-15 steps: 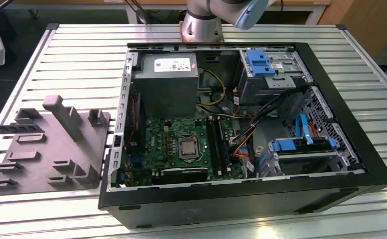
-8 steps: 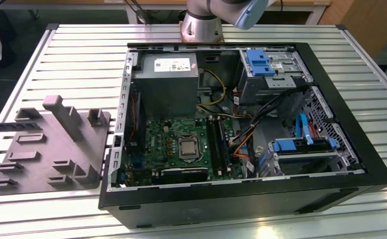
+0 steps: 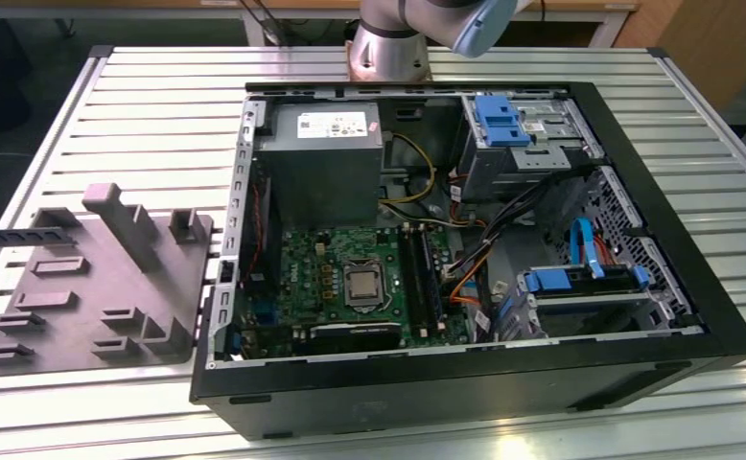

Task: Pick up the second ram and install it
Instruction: 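Pick up the second ram and move it above second insertion slot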

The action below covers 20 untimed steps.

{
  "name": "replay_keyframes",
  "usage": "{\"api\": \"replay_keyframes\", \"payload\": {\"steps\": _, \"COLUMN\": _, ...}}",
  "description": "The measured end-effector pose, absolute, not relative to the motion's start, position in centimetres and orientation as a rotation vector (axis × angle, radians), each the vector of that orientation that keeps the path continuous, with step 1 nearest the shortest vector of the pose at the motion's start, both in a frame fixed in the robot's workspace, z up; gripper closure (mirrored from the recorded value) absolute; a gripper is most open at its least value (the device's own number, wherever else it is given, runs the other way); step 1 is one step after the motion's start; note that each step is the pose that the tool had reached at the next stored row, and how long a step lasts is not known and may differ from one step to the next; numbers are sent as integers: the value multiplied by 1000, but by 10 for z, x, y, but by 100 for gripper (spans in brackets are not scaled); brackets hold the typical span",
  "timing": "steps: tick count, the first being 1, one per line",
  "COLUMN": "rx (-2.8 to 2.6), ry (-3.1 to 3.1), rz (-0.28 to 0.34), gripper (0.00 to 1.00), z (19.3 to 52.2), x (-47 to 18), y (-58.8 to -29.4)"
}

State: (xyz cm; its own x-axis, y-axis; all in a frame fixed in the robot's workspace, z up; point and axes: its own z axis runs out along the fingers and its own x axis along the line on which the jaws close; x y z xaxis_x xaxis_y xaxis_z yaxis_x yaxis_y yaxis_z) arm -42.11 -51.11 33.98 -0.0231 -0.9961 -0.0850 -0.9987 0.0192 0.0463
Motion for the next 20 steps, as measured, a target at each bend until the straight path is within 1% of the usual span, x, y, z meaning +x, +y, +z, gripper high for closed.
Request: {"api": "replay_keyframes", "payload": {"steps": 20, "rx": -2173, "ry": 2219, "rz": 150, "gripper": 88, "z": 360, "x": -421, "y": -511}}
